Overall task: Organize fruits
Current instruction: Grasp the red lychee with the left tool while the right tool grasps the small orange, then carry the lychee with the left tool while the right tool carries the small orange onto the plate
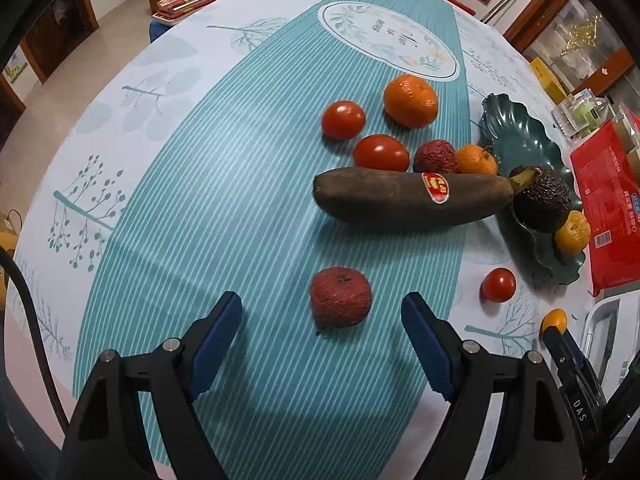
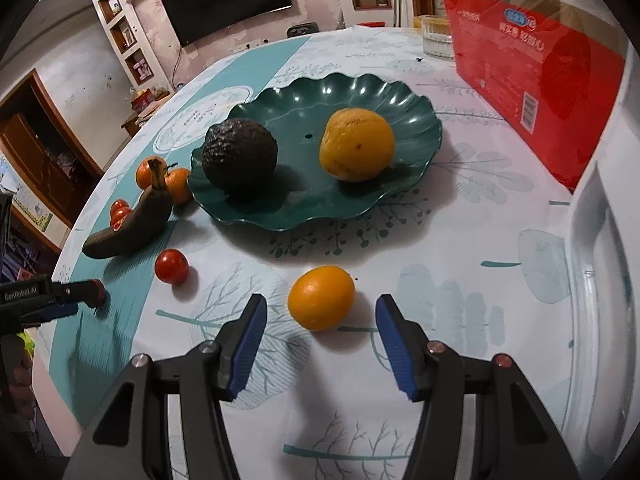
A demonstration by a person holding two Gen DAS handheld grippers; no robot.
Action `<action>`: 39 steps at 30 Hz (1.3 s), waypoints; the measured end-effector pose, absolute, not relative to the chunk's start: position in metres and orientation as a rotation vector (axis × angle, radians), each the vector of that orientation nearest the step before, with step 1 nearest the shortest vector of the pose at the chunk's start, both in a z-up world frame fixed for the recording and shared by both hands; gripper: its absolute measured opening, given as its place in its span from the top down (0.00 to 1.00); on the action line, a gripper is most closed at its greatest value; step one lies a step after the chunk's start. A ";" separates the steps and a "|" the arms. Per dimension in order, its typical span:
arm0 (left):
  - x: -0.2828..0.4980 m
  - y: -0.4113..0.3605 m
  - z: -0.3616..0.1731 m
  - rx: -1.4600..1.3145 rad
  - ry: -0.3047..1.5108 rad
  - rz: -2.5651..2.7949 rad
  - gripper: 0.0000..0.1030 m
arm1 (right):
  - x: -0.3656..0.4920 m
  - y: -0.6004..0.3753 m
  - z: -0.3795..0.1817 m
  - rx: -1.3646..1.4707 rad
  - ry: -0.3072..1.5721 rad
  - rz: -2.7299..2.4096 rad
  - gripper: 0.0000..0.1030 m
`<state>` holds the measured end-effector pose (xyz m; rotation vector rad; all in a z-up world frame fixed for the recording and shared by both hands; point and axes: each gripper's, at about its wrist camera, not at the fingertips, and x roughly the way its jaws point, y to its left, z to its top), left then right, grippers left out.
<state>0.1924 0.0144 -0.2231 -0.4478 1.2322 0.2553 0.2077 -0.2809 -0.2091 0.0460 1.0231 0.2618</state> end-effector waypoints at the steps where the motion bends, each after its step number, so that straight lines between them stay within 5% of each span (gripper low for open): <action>1: 0.194 0.013 -0.223 -0.444 1.233 0.257 0.21 | 0.208 -0.280 -0.210 0.041 1.022 0.269 0.45; 4: 0.196 0.012 -0.225 -0.442 1.239 0.260 0.25 | 0.208 -0.277 -0.211 0.019 1.018 0.285 0.48; 8: 0.198 0.011 -0.227 -0.442 1.238 0.258 0.48 | 0.207 -0.272 -0.213 -0.015 1.013 0.297 0.55; 15: 0.195 0.013 -0.224 -0.448 1.216 0.221 0.71 | 0.206 -0.264 -0.213 -0.056 1.011 0.304 0.68; 39: 0.202 0.020 -0.130 -0.308 1.055 0.079 0.71 | 0.167 -0.216 -0.180 -0.137 1.008 0.374 0.68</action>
